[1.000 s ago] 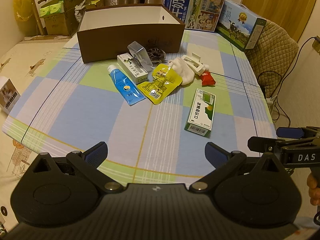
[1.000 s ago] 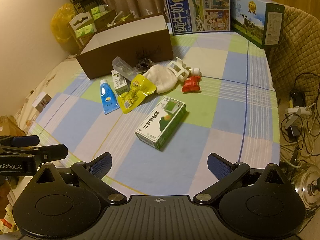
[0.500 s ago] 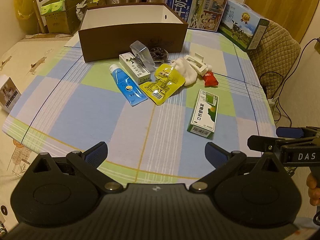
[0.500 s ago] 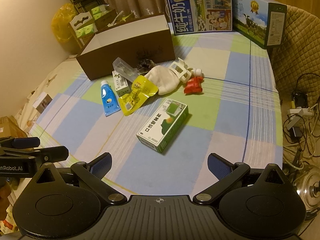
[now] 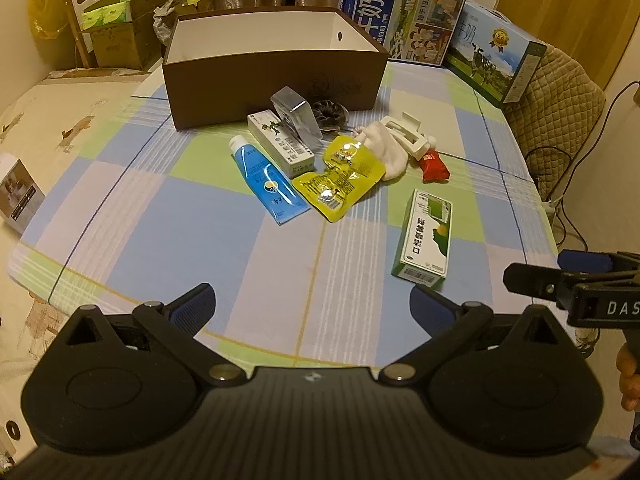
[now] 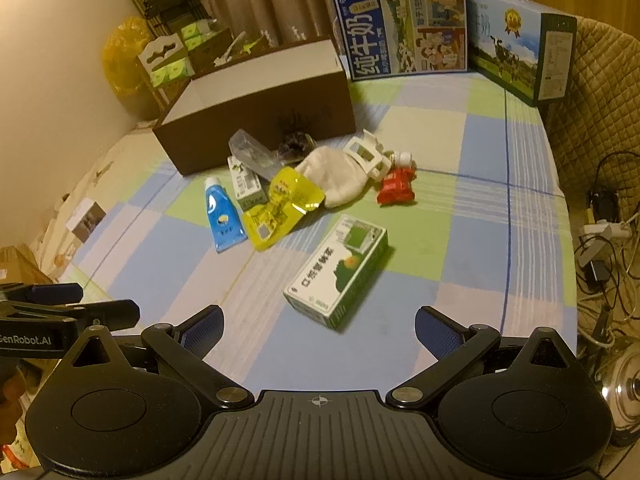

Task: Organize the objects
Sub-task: 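Move right gripper toward green-white medicine box while left gripper approaches blue tube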

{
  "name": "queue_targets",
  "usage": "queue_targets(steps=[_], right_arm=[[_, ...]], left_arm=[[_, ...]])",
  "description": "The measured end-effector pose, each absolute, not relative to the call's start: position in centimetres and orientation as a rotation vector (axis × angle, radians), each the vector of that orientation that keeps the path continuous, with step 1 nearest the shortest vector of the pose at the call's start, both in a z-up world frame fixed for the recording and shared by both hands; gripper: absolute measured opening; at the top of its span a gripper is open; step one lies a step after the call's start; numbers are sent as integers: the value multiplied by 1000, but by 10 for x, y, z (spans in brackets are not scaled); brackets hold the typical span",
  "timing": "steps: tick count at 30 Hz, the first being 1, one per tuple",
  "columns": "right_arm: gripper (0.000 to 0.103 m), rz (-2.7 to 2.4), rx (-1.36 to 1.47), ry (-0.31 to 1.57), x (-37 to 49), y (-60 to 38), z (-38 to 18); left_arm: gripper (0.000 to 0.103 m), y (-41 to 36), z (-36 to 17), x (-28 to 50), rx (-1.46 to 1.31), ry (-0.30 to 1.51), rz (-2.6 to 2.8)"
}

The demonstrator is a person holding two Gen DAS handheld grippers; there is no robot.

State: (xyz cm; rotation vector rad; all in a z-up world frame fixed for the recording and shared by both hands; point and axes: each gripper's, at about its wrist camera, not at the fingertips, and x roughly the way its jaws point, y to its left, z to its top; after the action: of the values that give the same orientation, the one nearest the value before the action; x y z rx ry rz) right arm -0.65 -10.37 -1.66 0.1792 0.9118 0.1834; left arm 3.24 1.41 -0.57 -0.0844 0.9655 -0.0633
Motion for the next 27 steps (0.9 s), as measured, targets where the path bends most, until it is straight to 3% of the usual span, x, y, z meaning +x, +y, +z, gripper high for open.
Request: queue_targets(steps=[10,18,19,21,27], right_arm=[[100,154,229,864,14,-104,-20],[100,156,262,944,36,-100,-38],[99,138,262,960,40,-100,-42],[88,126,268,985,47,-99,-49],[86,64,276,1024,66,-98,-69]], left_arm=[[102,33,-9,60,-76,981,-66],[102,50,-16,87,-64,1002,-67],[102,52,-18,91,-64,1007,-68],[102,56,-20,98,-63,1014,-68],[102,71,-29,120,-50,1031,-58]])
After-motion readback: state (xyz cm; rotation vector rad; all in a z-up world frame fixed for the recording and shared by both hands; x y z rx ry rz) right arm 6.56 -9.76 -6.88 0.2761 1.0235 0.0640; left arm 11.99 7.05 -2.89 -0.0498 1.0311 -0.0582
